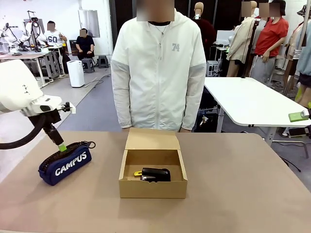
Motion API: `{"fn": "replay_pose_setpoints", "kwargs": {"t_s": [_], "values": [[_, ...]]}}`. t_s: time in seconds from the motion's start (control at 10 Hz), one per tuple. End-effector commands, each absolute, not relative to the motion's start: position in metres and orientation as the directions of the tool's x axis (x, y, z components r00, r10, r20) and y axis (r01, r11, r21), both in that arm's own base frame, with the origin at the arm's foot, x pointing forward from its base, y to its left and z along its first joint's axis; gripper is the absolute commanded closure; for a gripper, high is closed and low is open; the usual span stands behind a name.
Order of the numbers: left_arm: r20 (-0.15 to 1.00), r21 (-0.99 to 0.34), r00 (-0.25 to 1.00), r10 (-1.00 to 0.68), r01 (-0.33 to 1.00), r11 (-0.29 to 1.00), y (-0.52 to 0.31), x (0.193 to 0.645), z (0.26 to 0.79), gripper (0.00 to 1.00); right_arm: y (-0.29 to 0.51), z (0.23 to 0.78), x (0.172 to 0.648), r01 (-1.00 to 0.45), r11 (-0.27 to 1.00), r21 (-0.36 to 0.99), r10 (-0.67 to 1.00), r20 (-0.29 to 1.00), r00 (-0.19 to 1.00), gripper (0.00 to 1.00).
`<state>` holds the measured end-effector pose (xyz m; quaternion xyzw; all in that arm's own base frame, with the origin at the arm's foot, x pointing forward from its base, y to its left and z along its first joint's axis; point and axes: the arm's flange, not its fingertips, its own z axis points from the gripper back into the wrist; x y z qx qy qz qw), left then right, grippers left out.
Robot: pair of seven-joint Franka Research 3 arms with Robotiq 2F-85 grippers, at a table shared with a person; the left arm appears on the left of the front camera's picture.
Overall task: Pack the items into the box.
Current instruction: Pick up the item indicated by the person and place it inside the Mailer Box.
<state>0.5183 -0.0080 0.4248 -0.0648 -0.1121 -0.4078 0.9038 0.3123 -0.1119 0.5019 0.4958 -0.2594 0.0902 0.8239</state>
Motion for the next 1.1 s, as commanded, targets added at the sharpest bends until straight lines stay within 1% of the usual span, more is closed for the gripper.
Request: {"fn": "replay_pose_setpoints", "kwargs": {"t_s": [0.0, 0.1, 0.2, 0.3, 0.5, 0.7, 0.8, 1.0], "values": [[0.256, 0.008, 0.681, -0.686, 0.708, 0.706, -0.017, 0.517, 0.421, 0.0, -0.114, 0.503, 0.311, -0.418, 0.498, 0.76, -0.089, 0.524, 0.847, 0.0], [0.239, 0.005, 0.684, -0.69, 0.709, 0.705, -0.019, 0.519, 0.417, 0.0, -0.114, 0.503, 0.311, -0.418, 0.498, 0.76, -0.089, 0.524, 0.847, 0.0], [0.236, 0.027, 0.708, -0.666, 0.681, 0.732, -0.02, 0.522, 0.414, 0.0, -0.114, 0.503, 0.311, -0.418, 0.498, 0.76, -0.089, 0.524, 0.847, 0.0], [0.266, -0.007, 0.671, -0.692, 0.719, 0.695, -0.014, 0.521, 0.424, 0.0, -0.114, 0.503, 0.311, -0.418, 0.498, 0.76, -0.089, 0.524, 0.847, 0.0], [0.266, -0.007, 0.671, -0.692, 0.719, 0.695, -0.014, 0.521, 0.424, 0.0, -0.114, 0.503, 0.311, -0.418, 0.498, 0.76, -0.089, 0.524, 0.847, 0.0], [0.249, 0.02, 0.682, -0.687, 0.706, 0.708, -0.017, 0.526, 0.408, 0.0, -0.114, 0.503, 0.311, -0.418, 0.498, 0.76, -0.089, 0.524, 0.847, 0.0], [0.25, 0.044, 0.664, -0.705, 0.72, 0.693, -0.017, 0.527, 0.398, 0.0, -0.114, 0.503, 0.311, -0.418, 0.498, 0.76, -0.089, 0.524, 0.847, 0.0], [0.21, 0.09, 0.664, -0.718, 0.718, 0.69, -0.017, 0.529, 0.374, 0.0, -0.114, 0.503, 0.311, -0.418, 0.498, 0.76, -0.089, 0.524, 0.847, 0.0]]}}
